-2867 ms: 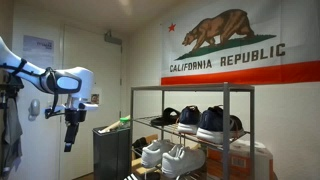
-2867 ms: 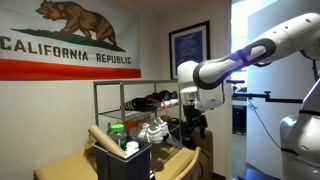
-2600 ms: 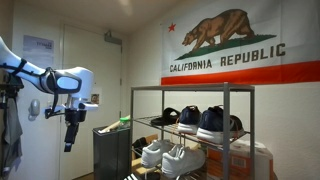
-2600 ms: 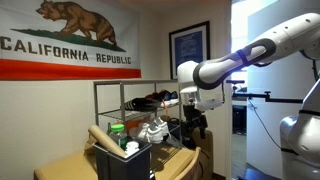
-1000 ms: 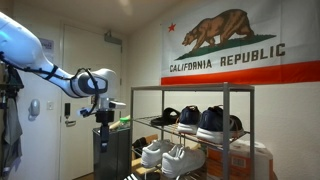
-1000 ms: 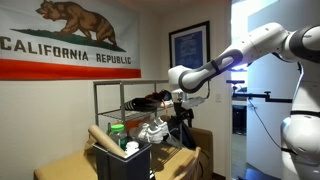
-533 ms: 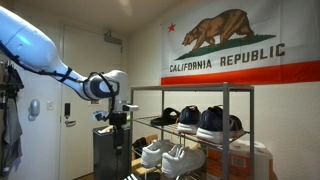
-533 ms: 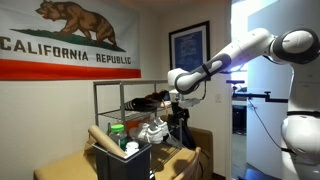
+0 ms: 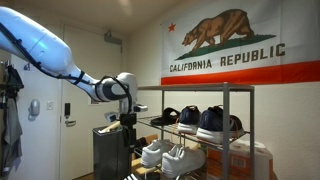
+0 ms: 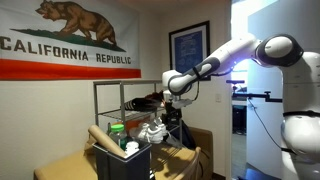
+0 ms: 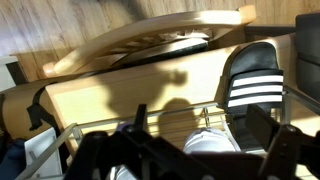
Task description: Move a white shoe to the bottom shelf
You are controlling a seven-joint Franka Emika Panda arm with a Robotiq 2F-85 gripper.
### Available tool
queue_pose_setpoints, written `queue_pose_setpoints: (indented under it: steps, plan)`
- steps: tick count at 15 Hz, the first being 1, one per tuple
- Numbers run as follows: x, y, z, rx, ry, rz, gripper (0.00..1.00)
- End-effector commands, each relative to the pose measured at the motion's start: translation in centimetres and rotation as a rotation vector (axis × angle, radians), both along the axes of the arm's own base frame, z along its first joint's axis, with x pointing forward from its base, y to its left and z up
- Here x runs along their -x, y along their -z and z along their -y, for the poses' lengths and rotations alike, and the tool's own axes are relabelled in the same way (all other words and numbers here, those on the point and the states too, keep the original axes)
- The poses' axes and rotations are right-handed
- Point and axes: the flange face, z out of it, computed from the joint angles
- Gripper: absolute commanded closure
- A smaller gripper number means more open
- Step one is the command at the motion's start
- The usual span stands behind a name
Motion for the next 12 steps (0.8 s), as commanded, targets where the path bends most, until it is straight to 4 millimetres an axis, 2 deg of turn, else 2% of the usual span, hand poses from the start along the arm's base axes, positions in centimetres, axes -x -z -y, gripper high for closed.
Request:
queue_pose_setpoints:
  steps: [1, 4, 5, 6, 9, 12]
  plan:
    - [-2.6, 0.0, 0.8, 0.011, -0.028, 0.03, 0.0]
    - [-4.1, -0.7, 1.4, 0.024, -0.036, 0.041, 0.0]
    - [-3.4, -1.8, 1.2, 0.024, -0.037, 0.024, 0.0]
    - [-3.2, -0.2, 1.1, 0.01, -0.011, 0.032, 0.0]
    - [-3.5, -1.2, 1.1, 0.011, -0.02, 0.036, 0.0]
    - [-3.4, -1.1, 1.3, 0.004, -0.014, 0.038, 0.0]
